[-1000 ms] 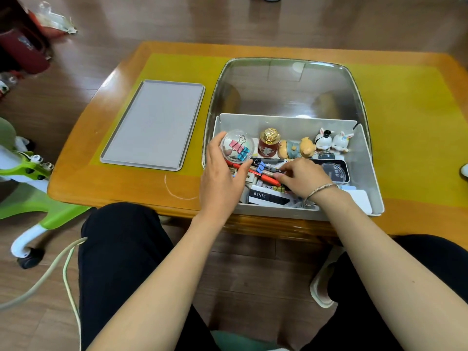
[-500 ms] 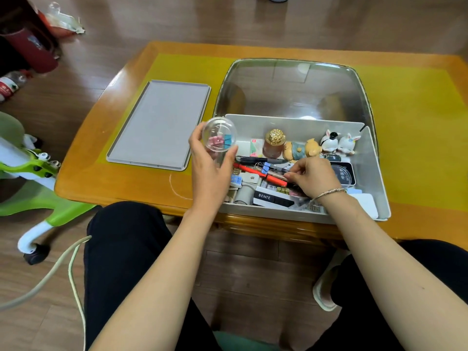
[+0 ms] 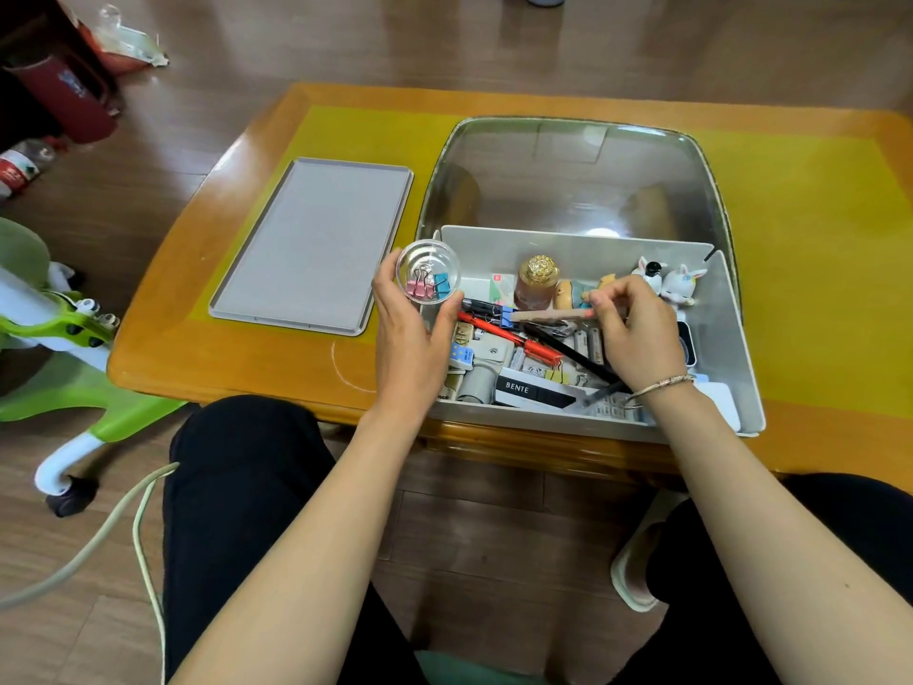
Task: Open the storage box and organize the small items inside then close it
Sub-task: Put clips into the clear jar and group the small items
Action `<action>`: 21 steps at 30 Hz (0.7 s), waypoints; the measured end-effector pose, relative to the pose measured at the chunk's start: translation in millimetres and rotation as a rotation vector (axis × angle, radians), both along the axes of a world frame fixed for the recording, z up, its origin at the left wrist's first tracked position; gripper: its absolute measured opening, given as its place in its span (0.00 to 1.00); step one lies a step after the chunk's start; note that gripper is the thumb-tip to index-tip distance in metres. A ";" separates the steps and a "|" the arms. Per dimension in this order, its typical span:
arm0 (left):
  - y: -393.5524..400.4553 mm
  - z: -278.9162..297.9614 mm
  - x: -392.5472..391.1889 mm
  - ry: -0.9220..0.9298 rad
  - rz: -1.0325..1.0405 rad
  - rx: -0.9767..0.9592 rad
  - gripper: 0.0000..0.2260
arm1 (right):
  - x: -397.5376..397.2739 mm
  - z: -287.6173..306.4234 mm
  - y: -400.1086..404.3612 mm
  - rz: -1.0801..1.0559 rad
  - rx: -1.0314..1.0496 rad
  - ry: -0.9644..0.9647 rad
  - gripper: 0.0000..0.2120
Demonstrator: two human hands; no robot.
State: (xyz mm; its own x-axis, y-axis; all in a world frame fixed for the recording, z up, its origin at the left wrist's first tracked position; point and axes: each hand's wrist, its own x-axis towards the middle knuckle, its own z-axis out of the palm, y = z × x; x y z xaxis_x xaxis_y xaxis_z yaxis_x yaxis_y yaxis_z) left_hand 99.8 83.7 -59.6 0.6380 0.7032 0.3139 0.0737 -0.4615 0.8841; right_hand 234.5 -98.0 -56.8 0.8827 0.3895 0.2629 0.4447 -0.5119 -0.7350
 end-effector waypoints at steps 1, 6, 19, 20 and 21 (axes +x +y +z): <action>0.2 -0.2 0.1 0.002 0.000 -0.002 0.30 | -0.4 0.0 -0.9 -0.006 0.022 0.002 0.05; 1.1 -0.3 0.4 0.024 0.006 -0.008 0.30 | 0.6 4.3 -9.0 0.011 0.086 0.037 0.06; 0.7 0.0 0.3 0.009 0.011 -0.015 0.30 | 0.3 11.6 -15.6 0.121 0.064 0.320 0.10; 0.6 -0.1 0.3 0.011 0.008 -0.019 0.30 | 1.1 11.3 -15.8 0.082 0.068 0.262 0.10; 0.7 -0.3 0.4 0.014 0.006 -0.023 0.30 | 1.7 11.3 -16.4 0.035 0.083 0.189 0.10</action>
